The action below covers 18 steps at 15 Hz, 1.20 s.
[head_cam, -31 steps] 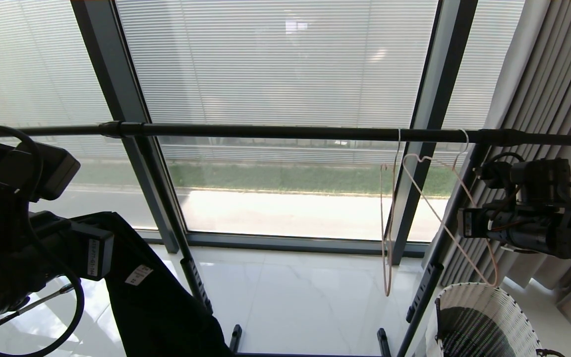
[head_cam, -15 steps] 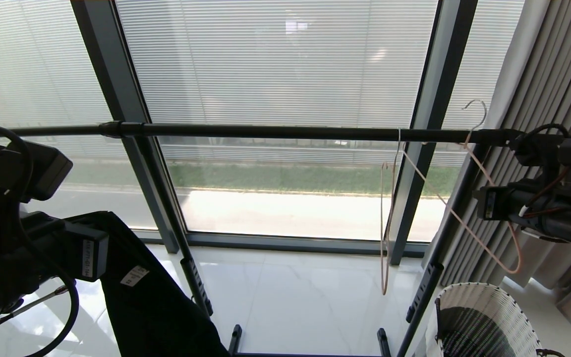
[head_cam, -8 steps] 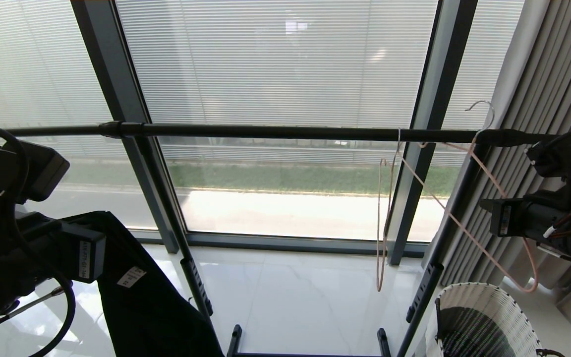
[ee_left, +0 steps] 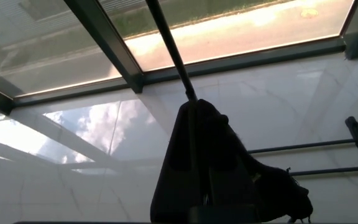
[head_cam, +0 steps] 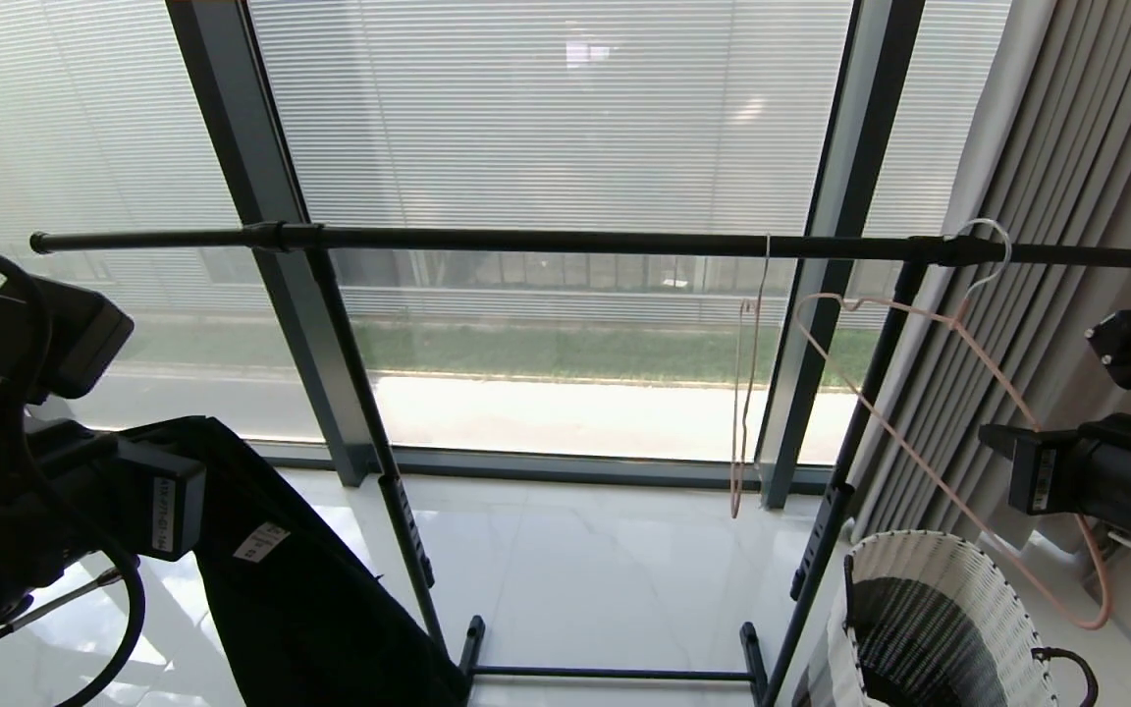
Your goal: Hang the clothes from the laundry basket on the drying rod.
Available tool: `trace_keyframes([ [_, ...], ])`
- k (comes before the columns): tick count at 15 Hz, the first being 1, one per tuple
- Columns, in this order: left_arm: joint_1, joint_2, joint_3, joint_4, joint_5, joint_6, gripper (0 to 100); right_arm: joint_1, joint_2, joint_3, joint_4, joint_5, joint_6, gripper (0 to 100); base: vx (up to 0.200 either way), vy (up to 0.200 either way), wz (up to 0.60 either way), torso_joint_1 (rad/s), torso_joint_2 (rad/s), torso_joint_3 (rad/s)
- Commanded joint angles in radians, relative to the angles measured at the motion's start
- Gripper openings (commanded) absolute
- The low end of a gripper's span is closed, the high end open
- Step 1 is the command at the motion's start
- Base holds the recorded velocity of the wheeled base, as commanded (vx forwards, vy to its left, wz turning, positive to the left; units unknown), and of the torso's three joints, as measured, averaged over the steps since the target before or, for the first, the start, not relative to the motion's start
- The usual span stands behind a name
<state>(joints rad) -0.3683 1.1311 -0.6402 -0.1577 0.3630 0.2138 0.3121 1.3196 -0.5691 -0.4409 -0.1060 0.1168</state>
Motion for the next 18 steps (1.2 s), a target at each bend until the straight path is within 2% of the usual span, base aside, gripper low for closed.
trace_keyframes([
  [1,0.000,-0.001,-0.001,0.000,0.001,0.007,0,0.021,-0.057,0.040,0.004,0.000,-0.002,0,-0.200,0.000,0.00,0.002,0.01,0.002],
  [4,-0.001,0.004,0.002,0.000,0.001,0.016,0,0.087,-0.120,0.061,0.025,0.002,-0.002,0,-0.200,0.000,0.00,0.002,0.00,0.002],
  [10,-0.047,0.032,-0.001,0.000,0.001,0.015,0,0.254,-0.217,0.058,0.030,0.028,-0.059,0,0.000,0.000,0.00,0.000,0.00,0.000],
  [13,-0.090,0.096,-0.081,-0.010,0.016,-0.008,0,0.415,-0.232,0.066,0.087,0.045,-0.052,0,0.000,0.000,0.00,0.000,0.00,0.000],
  [15,-0.090,0.164,-0.150,-0.039,0.062,-0.051,0,0.484,-0.215,0.086,0.088,0.077,-0.049,0,0.000,0.000,0.00,0.000,0.00,0.000],
  [16,-0.113,0.231,-0.211,-0.043,0.108,-0.133,0,0.578,-0.191,0.117,0.087,0.084,-0.049,0,0.000,0.000,0.00,0.000,0.00,0.000],
  [18,-0.184,0.308,-0.254,-0.043,0.195,-0.231,0,0.688,-0.152,0.126,0.083,0.084,-0.049,0,0.000,0.000,0.00,0.000,0.00,0.000],
])
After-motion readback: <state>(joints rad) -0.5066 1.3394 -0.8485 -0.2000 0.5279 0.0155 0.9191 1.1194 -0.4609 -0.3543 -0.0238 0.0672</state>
